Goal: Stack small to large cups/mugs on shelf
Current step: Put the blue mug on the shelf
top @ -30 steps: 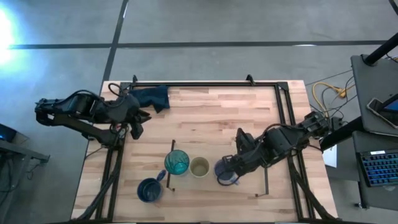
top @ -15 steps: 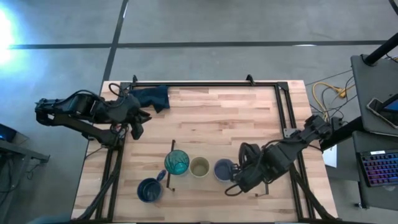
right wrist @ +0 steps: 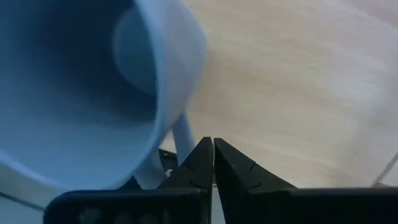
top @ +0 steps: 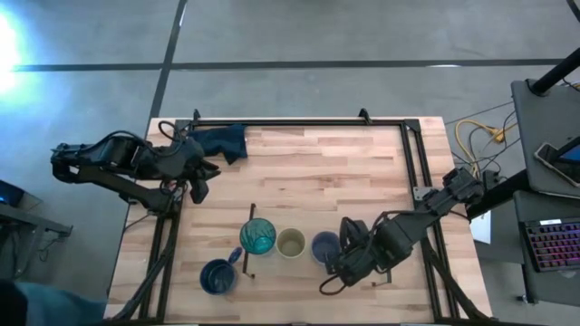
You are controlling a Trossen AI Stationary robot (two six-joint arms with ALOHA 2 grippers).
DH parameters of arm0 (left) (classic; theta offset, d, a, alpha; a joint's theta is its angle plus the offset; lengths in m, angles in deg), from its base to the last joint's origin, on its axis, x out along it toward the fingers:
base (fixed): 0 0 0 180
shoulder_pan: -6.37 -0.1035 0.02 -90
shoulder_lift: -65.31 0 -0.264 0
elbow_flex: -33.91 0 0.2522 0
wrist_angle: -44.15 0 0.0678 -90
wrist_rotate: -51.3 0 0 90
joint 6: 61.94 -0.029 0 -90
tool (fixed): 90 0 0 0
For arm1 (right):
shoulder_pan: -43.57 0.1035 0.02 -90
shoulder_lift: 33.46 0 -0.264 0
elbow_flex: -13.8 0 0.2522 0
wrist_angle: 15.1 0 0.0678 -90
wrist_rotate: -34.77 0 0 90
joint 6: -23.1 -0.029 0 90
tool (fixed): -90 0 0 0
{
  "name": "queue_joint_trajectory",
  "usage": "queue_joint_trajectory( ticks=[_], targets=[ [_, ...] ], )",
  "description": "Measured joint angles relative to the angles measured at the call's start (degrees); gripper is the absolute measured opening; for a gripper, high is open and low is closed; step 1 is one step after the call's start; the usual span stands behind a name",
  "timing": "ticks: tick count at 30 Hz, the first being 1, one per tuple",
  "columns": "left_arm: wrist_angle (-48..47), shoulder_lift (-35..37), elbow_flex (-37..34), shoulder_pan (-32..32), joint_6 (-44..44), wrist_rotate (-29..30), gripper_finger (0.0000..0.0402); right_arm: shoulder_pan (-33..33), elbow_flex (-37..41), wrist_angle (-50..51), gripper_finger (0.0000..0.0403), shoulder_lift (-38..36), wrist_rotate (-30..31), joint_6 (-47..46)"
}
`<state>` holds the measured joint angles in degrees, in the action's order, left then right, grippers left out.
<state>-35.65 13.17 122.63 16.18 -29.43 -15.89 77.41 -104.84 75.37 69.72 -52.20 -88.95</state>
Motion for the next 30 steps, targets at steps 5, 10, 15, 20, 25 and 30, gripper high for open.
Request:
queue_joint_trajectory(
  ticks=[5,10,15,20,25,30],
  targets=[
    [-0.04,-0.06,0.0,0.01,0.0,-0.02,0.0057,0.04,-0.71,-1.18,0.0008,0.0,0.68,0.06],
    [-0.06,-0.07,0.0,0.02,0.0,-0.02,0.0057,0.02,-2.64,-2.25,0.0008,0.0,5.22,1.11],
    [-0.07,-0.02,0.0,0.0,-0.18,-0.02,0.0057,-0.11,-2.97,-0.86,0.0008,0.0,6.11,1.28],
    [1.73,0.17,0.57,0.0,-1.36,-2.45,0.0057,0.03,-3.35,3.49,0.0008,0.0,6.01,0.81],
    [10.53,-2.95,5.48,-1.24,-11.96,-5.31,0.0056,0.04,-3.65,4.12,0.0008,-0.18,6.03,1.06],
    [7.12,-12.17,13.45,-9.92,-18.36,-13.9,0.0056,0.15,-3.65,3.86,0.0008,-0.28,6.05,0.66]
  ],
)
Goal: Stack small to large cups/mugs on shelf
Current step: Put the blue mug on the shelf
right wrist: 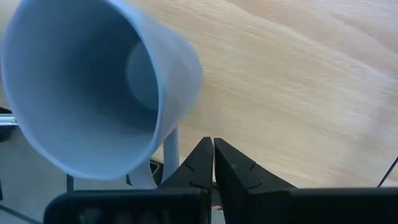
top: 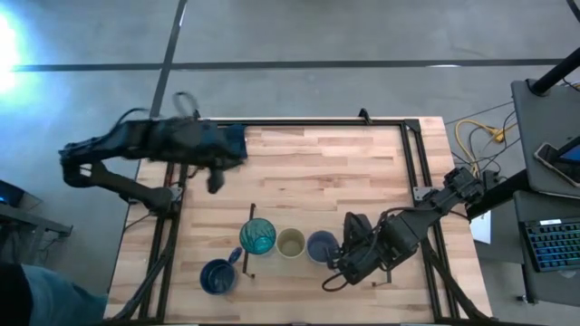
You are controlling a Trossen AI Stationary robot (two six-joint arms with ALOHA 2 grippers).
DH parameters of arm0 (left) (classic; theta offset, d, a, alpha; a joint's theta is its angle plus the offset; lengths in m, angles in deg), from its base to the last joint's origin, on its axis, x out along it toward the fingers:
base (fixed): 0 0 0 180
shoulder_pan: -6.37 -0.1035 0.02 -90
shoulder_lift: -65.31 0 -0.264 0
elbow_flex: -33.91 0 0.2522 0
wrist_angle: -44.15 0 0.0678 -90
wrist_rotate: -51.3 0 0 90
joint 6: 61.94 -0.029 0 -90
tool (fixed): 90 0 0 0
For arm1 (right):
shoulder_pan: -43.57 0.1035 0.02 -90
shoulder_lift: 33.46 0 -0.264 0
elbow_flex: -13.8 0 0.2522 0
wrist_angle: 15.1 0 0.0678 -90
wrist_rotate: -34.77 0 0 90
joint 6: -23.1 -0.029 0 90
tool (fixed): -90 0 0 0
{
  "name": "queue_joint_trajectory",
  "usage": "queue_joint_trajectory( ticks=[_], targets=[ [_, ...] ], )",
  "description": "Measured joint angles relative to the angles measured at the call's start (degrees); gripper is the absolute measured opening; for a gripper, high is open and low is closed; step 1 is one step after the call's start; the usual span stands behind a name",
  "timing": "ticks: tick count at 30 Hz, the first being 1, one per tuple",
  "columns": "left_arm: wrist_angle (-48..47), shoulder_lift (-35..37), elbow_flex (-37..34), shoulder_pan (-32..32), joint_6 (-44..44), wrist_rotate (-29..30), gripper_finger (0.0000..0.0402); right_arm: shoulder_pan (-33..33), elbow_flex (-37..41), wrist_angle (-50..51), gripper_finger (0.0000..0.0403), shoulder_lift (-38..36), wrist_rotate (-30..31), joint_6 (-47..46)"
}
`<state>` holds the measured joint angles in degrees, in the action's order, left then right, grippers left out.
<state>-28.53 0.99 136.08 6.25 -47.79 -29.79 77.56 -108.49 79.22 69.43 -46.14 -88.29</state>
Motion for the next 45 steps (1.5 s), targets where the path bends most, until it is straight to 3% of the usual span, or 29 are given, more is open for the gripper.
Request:
queue_joint_trajectory(
  ticks=[3,6,16,21,25,34,45],
  targets=[
    [2.76,-5.53,2.42,-4.9,-4.2,-13.13,0.0056,0.3,0.0,-0.33,0.0008,0.0,0.23,0.42],
    [4.91,-10.59,4.26,-8.12,-5.58,-22.44,0.0056,1.32,0.0,-0.24,0.0008,-0.17,3.01,0.05],
    [5.82,-27.77,12.01,-10.34,-8.02,-37.41,0.0056,5.57,-0.02,3.74,0.0008,-0.96,6.45,-6.61],
    [5.5,-34.62,17.87,-10.32,-8.55,-41.76,0.0056,6.01,-0.02,3.58,0.0008,-0.83,7.54,-7.15],
    [5.77,-38.42,22.84,-10.08,-8.45,-52.52,0.0056,6.01,-0.02,2.44,0.0008,-0.83,7.58,-7.1],
    [5.9,-45.42,25.24,-9.18,-7.33,-51.97,0.0056,6.01,-0.02,0.97,0.0009,-0.81,9.18,-6.78],
    [6.69,-49.77,25.19,-7.03,-7.05,-56.68,0.0056,5.99,0.0,-1.97,0.0008,-0.57,10.6,-6.55]
  ],
)
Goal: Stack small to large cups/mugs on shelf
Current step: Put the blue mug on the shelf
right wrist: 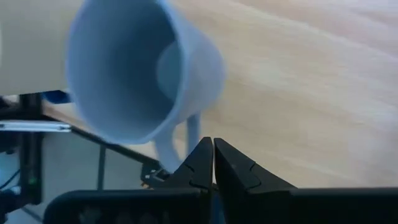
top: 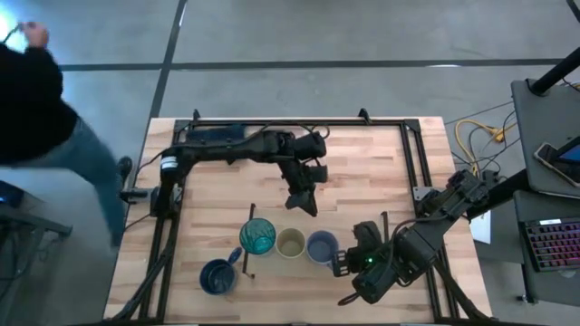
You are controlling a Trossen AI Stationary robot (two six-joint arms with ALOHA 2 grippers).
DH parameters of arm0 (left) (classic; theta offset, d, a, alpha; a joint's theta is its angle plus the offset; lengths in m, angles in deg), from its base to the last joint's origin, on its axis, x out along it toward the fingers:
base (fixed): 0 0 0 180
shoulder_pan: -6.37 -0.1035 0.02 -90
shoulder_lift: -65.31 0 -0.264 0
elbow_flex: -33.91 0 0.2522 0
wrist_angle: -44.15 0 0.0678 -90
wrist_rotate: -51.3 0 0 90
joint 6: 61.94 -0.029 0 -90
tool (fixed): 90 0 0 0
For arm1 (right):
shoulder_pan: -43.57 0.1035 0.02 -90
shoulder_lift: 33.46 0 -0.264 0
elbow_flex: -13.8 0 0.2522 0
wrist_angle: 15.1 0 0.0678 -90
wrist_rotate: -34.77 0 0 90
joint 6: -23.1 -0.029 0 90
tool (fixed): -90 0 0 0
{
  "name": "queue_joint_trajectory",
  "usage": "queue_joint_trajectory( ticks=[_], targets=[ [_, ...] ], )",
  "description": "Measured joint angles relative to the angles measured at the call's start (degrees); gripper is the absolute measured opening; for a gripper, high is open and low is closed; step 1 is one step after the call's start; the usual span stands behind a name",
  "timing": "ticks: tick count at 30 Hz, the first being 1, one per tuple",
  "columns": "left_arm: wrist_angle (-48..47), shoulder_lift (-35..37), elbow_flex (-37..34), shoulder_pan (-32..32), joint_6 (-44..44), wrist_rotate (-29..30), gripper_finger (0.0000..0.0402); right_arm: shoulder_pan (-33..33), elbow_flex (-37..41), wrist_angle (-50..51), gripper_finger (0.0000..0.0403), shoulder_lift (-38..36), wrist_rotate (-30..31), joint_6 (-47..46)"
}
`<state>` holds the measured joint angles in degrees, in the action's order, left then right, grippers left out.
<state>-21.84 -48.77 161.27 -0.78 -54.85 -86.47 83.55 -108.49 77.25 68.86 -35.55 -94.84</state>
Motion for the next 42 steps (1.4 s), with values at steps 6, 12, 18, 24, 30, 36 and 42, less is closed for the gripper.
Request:
queue_joint_trajectory(
  ticks=[6,12,18,24,30,36,42],
  targets=[
    [1.2,0.11,0.0,1.12,0.03,-0.06,0.0056,-0.26,0.0,-1.36,0.0009,0.0,1.05,1.63],
    [1.27,0.11,-0.22,3.43,0.0,-0.08,0.0056,-0.28,0.04,-1.5,0.0009,0.0,1.38,2.03],
    [2.34,0.11,-0.28,4.59,0.02,-0.01,0.0056,-0.26,0.09,-1.71,0.0009,0.15,1.36,2.03],
    [2.56,0.11,-0.32,4.66,0.02,0.15,0.0056,-0.28,0.09,-3.96,0.0009,1.98,-0.29,2.03],
    [3.69,0.11,-0.72,4.69,0.06,0.24,0.0056,-0.26,0.13,-4.36,0.0009,3.58,-0.59,2.03],
    [5.68,-0.26,-0.86,4.87,0.19,0.2,0.0056,-0.28,0.13,-4.66,0.0008,3.52,-0.56,2.03],
    [6.97,-2.26,-1.01,5.1,2.06,-0.27,0.0056,-1.04,0.12,-6.03,0.0008,3.48,0.29,2.81]
  ],
)
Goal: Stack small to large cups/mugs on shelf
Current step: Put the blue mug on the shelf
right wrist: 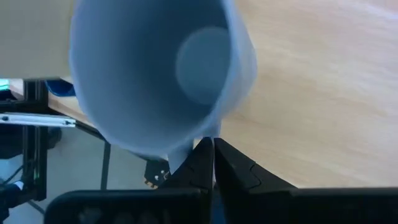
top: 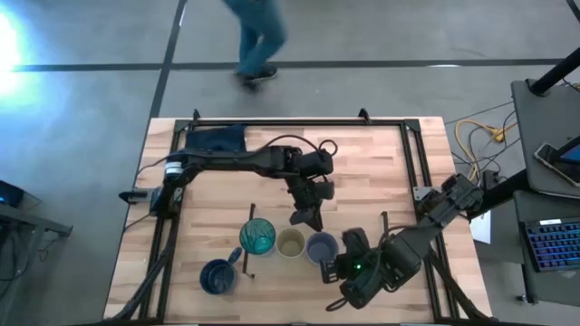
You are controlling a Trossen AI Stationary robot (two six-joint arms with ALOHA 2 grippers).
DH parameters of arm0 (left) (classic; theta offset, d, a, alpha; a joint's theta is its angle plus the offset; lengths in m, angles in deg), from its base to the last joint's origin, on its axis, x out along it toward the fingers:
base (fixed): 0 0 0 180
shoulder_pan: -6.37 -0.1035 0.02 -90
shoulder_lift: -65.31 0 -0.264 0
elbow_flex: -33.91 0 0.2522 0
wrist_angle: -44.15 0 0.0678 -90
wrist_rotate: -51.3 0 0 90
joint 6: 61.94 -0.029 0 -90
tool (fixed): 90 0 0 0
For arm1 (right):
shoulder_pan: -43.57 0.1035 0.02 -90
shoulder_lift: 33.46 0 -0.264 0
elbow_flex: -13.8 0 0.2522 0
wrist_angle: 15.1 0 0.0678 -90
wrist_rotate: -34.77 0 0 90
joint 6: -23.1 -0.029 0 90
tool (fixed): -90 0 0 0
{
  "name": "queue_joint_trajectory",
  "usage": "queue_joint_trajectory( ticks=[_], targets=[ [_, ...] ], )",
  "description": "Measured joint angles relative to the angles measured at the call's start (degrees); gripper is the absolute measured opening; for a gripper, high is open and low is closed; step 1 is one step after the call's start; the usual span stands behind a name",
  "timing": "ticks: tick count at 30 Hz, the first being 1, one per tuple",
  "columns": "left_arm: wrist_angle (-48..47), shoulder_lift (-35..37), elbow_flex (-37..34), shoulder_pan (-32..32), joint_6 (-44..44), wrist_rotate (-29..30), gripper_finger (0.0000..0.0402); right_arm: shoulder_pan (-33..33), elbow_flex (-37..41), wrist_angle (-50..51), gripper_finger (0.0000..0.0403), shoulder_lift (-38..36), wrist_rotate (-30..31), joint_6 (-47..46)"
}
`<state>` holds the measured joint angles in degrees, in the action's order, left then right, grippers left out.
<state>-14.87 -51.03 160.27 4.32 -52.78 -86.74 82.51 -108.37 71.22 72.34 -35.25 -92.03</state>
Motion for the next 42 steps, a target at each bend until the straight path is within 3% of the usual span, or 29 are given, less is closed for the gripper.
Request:
queue_joint_trajectory(
  ticks=[32,42],
  targets=[
    [4.76,0.22,0.79,-0.14,0.93,1.82,0.0056,-1.62,-0.01,-1.08,0.0009,-0.09,1.04,3.71],
    [7.86,0.22,0.76,-0.23,0.91,2.45,0.0056,-1.67,-0.01,-0.64,0.0009,-1.66,-2.27,4.22]
  ],
)
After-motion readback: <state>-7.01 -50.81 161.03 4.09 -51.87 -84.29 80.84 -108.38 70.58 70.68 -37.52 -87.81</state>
